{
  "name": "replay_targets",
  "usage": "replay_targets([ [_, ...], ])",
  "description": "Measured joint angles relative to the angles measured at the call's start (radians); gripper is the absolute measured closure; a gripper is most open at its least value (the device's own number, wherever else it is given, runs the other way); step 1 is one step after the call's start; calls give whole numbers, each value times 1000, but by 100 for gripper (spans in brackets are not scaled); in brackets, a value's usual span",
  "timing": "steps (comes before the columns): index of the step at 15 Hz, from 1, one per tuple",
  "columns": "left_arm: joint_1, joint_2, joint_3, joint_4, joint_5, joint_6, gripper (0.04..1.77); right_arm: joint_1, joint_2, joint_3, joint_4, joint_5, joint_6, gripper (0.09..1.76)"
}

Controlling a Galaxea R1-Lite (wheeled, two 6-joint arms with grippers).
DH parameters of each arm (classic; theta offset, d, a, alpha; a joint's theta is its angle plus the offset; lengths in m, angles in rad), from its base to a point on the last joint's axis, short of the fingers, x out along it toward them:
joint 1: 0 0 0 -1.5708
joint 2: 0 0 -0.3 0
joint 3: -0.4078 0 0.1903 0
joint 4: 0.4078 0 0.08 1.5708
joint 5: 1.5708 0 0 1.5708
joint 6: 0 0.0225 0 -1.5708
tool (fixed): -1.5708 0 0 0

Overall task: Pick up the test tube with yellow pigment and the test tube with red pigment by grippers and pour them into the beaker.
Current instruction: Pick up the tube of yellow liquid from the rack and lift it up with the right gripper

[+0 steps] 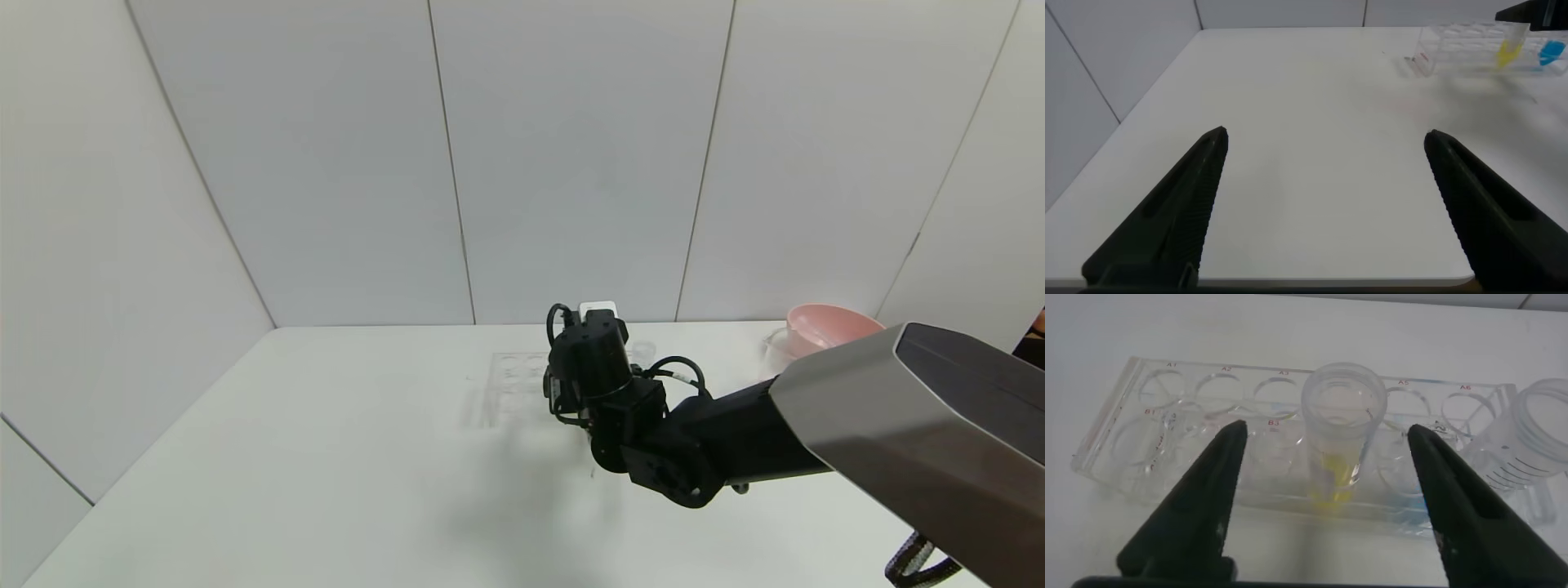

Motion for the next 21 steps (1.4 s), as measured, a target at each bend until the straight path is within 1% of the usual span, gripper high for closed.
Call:
replay_targets([
  [3, 0, 0, 0, 0, 0, 0, 9, 0, -1, 0, 0, 0, 0, 89],
  [5, 0, 0, 0, 0, 0, -1, 9, 0, -1, 1, 0, 0, 0, 108],
  [6, 0, 0, 0, 0, 0, 0, 9, -1, -1, 3, 1, -2, 0, 136],
  [15, 0, 0, 0, 0, 0, 0, 9, 0, -9, -6, 6, -1, -4, 136],
  [18, 0, 0, 0, 0, 0, 0, 9, 2, -44, -23, 16, 1, -47, 136],
  [21, 0, 0, 0, 0, 0, 0, 9, 2, -104, -37, 38, 4, -122, 136],
])
